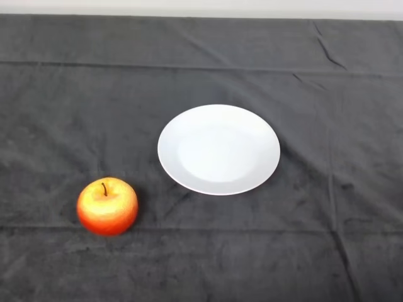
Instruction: Move the apple to the plate
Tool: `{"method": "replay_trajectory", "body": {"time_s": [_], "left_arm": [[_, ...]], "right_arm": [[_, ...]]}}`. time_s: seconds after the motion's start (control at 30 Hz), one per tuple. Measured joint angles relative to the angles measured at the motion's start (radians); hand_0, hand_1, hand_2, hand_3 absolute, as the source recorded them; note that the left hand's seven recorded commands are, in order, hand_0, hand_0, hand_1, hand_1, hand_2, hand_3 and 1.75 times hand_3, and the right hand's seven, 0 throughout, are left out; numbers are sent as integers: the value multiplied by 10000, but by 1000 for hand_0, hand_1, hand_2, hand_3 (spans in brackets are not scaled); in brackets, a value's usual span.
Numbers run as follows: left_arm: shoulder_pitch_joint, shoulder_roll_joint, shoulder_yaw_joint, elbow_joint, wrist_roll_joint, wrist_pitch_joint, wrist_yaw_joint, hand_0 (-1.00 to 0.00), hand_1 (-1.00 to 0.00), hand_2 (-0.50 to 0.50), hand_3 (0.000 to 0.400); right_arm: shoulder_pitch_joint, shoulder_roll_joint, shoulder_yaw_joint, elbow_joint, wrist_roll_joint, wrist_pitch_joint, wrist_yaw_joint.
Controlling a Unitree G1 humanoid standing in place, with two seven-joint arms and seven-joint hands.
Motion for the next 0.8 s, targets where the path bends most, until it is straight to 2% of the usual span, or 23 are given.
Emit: {"method": "replay_trajectory", "body": {"time_s": [0.1,0.23,0.4,0.6,0.8], "left_arm": [[-25,0,-181,-2,419,-119,156,0,0,0,0],[-170,-12,-632,-98,1087,-583,367,0,0,0,0],[-288,-29,-1324,-720,1980,-995,885,0,0,0,0],[-315,-143,-2011,-1367,3101,-1149,1508,0,0,0,0],[-250,-602,-2646,-2113,4107,-1152,2105,0,0,0,0]], "right_arm": [[0,0,1,0,0,0,0],[0,-2,-2,1,0,0,0],[0,-4,-5,1,0,0,1],[0,-5,-10,0,0,0,3],[-14,11,2,0,0,0,5]]}}
